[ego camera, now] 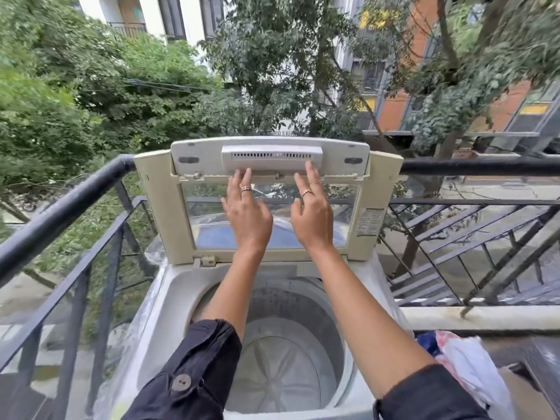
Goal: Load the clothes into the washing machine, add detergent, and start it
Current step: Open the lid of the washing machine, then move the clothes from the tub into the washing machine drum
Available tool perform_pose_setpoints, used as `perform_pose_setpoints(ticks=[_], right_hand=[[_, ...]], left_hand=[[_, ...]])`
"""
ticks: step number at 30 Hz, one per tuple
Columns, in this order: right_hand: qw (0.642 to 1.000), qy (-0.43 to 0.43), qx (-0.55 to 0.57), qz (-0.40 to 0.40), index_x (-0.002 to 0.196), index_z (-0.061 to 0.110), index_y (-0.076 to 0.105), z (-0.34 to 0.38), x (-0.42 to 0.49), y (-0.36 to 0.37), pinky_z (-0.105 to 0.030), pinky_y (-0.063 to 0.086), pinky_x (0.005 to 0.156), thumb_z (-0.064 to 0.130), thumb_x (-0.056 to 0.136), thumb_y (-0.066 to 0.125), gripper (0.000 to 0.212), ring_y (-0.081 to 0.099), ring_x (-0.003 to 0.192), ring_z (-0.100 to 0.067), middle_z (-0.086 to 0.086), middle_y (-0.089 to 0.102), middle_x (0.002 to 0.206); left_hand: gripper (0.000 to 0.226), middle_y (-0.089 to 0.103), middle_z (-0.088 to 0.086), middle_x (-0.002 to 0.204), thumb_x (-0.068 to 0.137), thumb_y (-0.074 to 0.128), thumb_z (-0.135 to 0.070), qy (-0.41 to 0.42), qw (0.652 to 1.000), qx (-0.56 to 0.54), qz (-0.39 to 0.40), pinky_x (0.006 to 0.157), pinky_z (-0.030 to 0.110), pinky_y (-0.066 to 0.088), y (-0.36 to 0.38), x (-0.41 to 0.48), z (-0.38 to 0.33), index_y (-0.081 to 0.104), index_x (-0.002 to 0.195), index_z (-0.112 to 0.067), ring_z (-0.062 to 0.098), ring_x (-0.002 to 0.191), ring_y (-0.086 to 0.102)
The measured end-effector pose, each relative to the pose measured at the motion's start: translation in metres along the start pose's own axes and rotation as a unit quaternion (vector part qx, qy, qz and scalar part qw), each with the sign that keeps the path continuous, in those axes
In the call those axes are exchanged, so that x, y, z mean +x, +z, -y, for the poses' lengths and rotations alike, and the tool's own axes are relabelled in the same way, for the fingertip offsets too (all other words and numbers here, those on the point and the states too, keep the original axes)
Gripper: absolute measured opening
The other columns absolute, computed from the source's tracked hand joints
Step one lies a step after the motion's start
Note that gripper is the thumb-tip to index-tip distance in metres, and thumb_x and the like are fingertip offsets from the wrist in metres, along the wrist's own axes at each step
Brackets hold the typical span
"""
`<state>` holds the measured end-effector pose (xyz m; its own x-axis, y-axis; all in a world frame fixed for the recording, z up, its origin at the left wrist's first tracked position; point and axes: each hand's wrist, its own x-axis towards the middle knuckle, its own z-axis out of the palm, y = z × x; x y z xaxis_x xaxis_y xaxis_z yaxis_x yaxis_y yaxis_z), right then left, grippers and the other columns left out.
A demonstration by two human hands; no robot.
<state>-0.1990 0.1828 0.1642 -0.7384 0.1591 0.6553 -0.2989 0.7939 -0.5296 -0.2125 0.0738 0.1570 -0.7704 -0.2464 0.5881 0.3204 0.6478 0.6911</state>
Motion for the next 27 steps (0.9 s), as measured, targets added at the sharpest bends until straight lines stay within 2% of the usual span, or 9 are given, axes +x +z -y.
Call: perform_pose_setpoints(ticks=[3,8,11,14,19,22,25,27], right_hand=[[1.0,0.008,-0.012,-0.005,0.131,0.006,0.054,-0.002,-0.003,-0.006,-0.04,0.04,0.109,-0.002,0.086,0.043,0.047,0.033,0.14,-0.021,-0.004,0.034,0.152],[0.999,0.024,-0.033,-0.016,0.123,0.008,0.061,-0.017,-0.015,-0.017,-0.038,0.039,0.108,0.0,0.083,0.045,0.044,0.044,0.133,-0.023,-0.008,0.043,0.146],[0.997,0.06,-0.045,-0.032,0.117,0.009,0.065,-0.035,-0.027,-0.031,-0.037,0.041,0.106,0.001,0.083,0.046,0.04,0.049,0.127,-0.024,-0.008,0.051,0.139],[0.991,0.107,-0.061,-0.044,0.111,0.009,0.068,-0.059,-0.042,-0.049,-0.033,0.041,0.102,0.001,0.084,0.046,0.035,0.052,0.123,-0.025,-0.008,0.055,0.135],[0.982,0.164,-0.078,-0.046,0.107,0.006,0.069,-0.106,-0.069,-0.083,-0.036,0.043,0.102,0.003,0.083,0.046,0.033,0.054,0.12,-0.026,-0.011,0.057,0.131],[0.975,0.199,-0.082,-0.045,0.108,0.008,0.068,-0.14,-0.083,-0.109,-0.033,0.041,0.103,0.006,0.083,0.045,0.034,0.054,0.12,-0.025,-0.01,0.057,0.131],[0.968,0.233,-0.074,-0.053,0.107,0.01,0.068,-0.181,-0.097,-0.138,-0.036,0.044,0.102,0.008,0.084,0.046,0.032,0.056,0.118,-0.023,-0.007,0.058,0.128],[0.963,0.251,-0.078,-0.057,0.107,0.011,0.068,-0.212,-0.106,-0.159,-0.036,0.046,0.098,0.009,0.085,0.046,0.031,0.057,0.116,-0.022,-0.006,0.059,0.126]], left_hand=[[0.056,0.044,0.012,0.142,0.083,0.048,-0.002,0.009,1.0,-0.012,-0.019,0.114,0.046,0.027,0.006,-0.007,-0.003,0.044,0.138,-0.014,0.029,0.135,0.037],[0.052,0.048,0.014,0.137,0.083,0.048,-0.007,-0.01,1.0,-0.026,-0.007,0.111,0.042,0.028,0.023,-0.026,-0.013,0.048,0.135,-0.013,0.031,0.132,0.04],[0.046,0.054,0.014,0.13,0.084,0.051,-0.005,0.008,0.999,-0.042,0.01,0.106,0.04,0.032,0.037,-0.039,-0.023,0.053,0.13,-0.01,0.031,0.126,0.046],[0.042,0.058,0.012,0.124,0.085,0.049,-0.004,0.012,0.996,-0.078,0.05,0.1,0.036,0.038,0.054,-0.057,-0.035,0.055,0.127,-0.008,0.03,0.118,0.052],[0.032,0.063,0.016,0.112,0.089,0.048,-0.004,-0.02,0.987,-0.094,0.128,0.091,0.036,0.039,0.09,-0.095,-0.066,0.057,0.12,-0.002,0.032,0.108,0.056],[0.033,0.067,0.011,0.11,0.089,0.049,-0.005,-0.023,0.979,-0.108,0.169,0.088,0.033,0.04,0.118,-0.121,-0.085,0.058,0.12,-0.007,0.029,0.104,0.06],[0.027,0.069,0.014,0.106,0.094,0.047,-0.012,-0.045,0.972,-0.093,0.212,0.08,0.032,0.038,0.147,-0.147,-0.109,0.061,0.117,-0.008,0.031,0.1,0.062],[0.026,0.07,0.018,0.101,0.098,0.044,-0.019,-0.05,0.967,-0.075,0.238,0.075,0.037,0.037,0.17,-0.168,-0.129,0.065,0.107,-0.006,0.035,0.096,0.062]])
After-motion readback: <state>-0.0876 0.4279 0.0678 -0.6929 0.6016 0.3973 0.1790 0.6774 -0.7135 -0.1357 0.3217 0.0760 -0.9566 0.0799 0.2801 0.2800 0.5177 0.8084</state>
